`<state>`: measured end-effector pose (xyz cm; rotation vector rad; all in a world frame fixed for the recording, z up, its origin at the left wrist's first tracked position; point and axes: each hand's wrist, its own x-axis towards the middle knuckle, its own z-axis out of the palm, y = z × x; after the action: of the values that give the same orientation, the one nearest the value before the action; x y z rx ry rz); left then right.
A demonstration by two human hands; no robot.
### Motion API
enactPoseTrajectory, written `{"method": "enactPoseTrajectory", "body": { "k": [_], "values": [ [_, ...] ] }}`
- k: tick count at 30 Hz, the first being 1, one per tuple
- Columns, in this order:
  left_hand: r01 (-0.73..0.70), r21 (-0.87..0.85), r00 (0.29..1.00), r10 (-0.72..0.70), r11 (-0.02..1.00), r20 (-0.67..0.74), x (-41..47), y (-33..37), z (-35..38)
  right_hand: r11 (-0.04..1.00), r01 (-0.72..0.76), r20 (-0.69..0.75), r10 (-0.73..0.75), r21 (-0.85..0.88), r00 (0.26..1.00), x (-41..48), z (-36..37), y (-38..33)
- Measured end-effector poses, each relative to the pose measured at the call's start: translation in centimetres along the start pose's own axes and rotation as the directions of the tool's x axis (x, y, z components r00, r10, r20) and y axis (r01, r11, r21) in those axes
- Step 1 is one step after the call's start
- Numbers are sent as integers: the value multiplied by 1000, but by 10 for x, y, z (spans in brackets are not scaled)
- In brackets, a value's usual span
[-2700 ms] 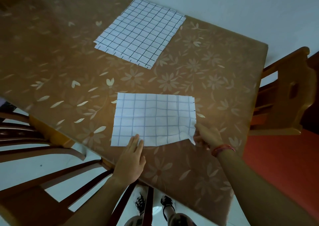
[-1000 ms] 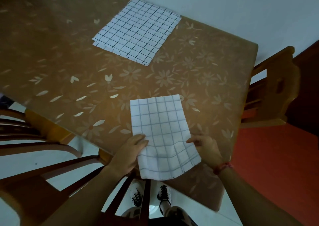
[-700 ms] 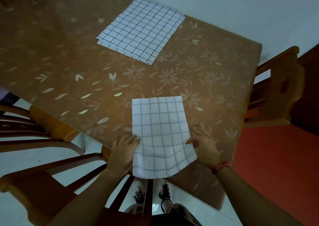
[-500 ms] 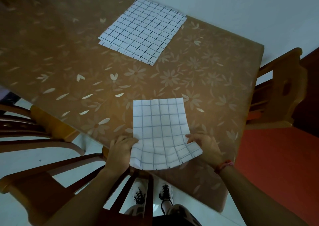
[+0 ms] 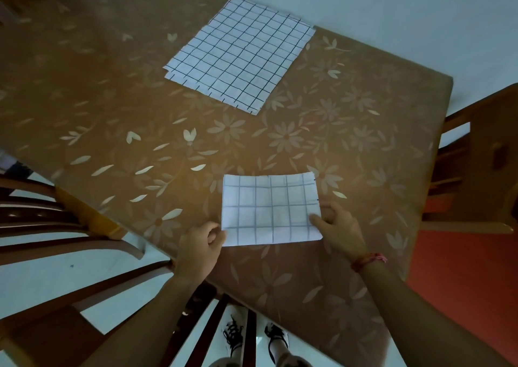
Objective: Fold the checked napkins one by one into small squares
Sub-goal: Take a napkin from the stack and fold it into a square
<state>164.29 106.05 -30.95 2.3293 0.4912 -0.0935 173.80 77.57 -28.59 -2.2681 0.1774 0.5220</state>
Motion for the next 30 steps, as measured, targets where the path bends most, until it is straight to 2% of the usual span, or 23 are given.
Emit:
{"method": "enactPoseTrajectory", "body": {
  "k": [4,14,16,19,21,24,28,30],
  "values": [
    [60,-62,997,-56,996,55,-2,-1,-2,1000,-15,22,14,3,1000,-1,-1,1],
    [22,45,1000,-23,999,7,0,1,4,999,0,-38,-2,-53,999,0,6,-1],
    [-43,96,999,45,994,-20,-1,1,4,996,4,-103,-13,-93,995,-1,6,-3],
    [-277,230,958,286,933,-8,-5,1,6,980,62,-182,-97,-191,978,0,13,-6],
    [-424,259,904,420,868,74,-12,5,12,924,208,-189,-277,-320,942,-6,24,-8],
    [-536,317,844,503,783,184,-30,20,28,780,406,-55,-486,-476,872,-29,50,-11],
    [-588,386,809,521,711,273,-47,26,48,567,561,196,-577,-603,793,-62,78,-6],
    [-580,408,815,498,705,298,-48,23,53,521,591,266,-568,-616,779,-65,86,3]
  ]
}}
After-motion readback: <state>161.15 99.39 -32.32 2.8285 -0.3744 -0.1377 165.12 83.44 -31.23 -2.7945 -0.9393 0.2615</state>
